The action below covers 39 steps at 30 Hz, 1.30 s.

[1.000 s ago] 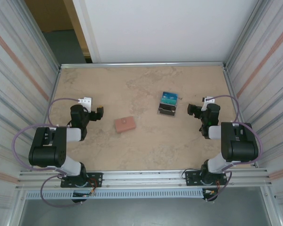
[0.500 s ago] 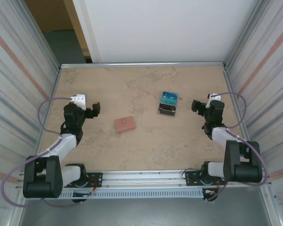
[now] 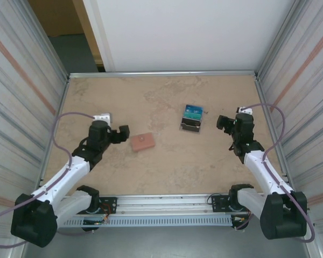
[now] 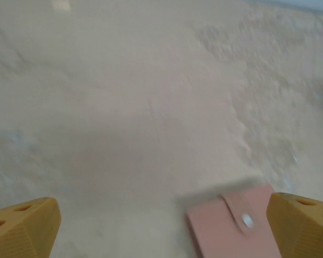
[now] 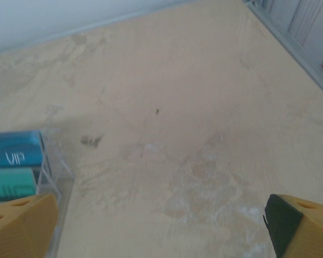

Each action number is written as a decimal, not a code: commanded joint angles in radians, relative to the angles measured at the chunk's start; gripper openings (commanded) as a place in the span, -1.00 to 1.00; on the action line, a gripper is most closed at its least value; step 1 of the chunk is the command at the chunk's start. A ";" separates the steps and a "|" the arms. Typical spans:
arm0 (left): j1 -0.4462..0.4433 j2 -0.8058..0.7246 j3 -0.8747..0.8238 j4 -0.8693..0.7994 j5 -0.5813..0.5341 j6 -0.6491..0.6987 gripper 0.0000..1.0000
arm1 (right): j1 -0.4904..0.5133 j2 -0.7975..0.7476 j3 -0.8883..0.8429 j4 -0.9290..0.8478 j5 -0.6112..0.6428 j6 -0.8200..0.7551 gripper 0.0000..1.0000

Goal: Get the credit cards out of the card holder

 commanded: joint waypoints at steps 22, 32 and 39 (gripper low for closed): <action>-0.237 0.456 0.138 0.100 0.076 -0.115 0.97 | 0.141 0.030 0.189 -0.425 0.098 0.212 0.97; -0.231 0.574 0.218 0.153 0.190 -0.065 0.97 | 0.164 0.081 0.235 -0.442 0.095 0.215 0.97; -0.261 0.649 0.305 0.171 0.345 0.097 0.90 | 0.197 0.097 0.280 -0.479 0.084 0.217 0.97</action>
